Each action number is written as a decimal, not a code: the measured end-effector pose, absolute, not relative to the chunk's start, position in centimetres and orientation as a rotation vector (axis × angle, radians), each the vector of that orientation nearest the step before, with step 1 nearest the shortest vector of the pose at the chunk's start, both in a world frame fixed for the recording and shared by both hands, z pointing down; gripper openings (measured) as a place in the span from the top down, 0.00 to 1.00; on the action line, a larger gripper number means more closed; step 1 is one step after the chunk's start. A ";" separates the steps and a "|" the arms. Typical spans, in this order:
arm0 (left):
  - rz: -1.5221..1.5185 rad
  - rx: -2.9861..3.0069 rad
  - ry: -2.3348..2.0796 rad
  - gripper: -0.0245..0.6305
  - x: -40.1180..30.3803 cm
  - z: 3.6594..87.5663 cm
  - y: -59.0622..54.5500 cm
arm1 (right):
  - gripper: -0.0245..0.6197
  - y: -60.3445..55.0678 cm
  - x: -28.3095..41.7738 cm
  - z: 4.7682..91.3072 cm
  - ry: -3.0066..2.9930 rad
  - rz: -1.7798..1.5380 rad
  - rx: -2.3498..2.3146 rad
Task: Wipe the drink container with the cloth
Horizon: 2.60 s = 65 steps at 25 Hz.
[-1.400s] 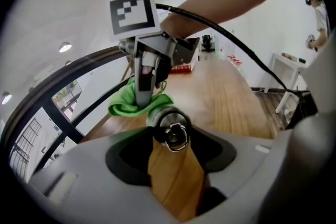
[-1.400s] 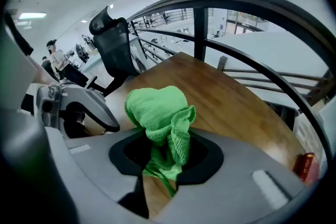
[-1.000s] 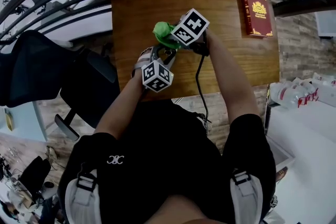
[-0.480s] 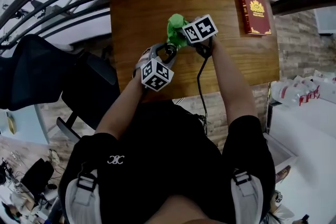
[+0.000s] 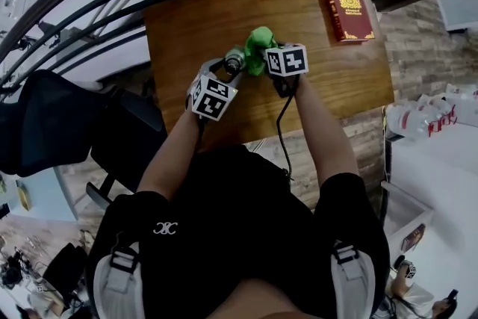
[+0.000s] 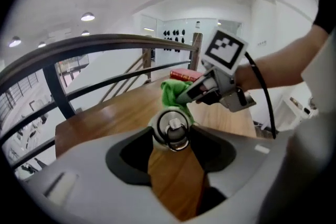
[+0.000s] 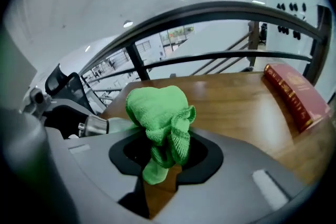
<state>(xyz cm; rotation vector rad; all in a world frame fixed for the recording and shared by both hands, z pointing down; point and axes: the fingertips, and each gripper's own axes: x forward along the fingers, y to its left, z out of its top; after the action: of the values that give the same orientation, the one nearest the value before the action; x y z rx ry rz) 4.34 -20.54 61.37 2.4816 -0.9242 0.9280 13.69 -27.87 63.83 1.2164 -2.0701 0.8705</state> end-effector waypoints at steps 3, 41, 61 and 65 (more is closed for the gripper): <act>0.917 2.450 -0.930 0.54 4.4 61.1 -21.4 | 0.79 -27.6 15.9 60.0 -2.181 0.774 1.408; 0.390 2.721 -1.372 0.77 4.7 45.0 -24.1 | 0.78 -16.0 22.1 37.2 -2.207 0.166 2.143; 0.242 2.768 -1.478 0.88 1.4 37.2 -17.9 | 0.79 -13.3 19.8 33.6 -2.271 -0.006 2.185; 0.245 2.758 -1.482 0.88 1.1 37.1 -17.7 | 0.79 -13.0 19.3 33.6 -2.284 0.010 2.169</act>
<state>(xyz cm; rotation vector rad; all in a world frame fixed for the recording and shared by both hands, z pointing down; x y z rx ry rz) 1.15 -17.71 37.12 2.7575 -1.4825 0.2448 19.29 -13.02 33.61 2.1690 -2.2837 0.0100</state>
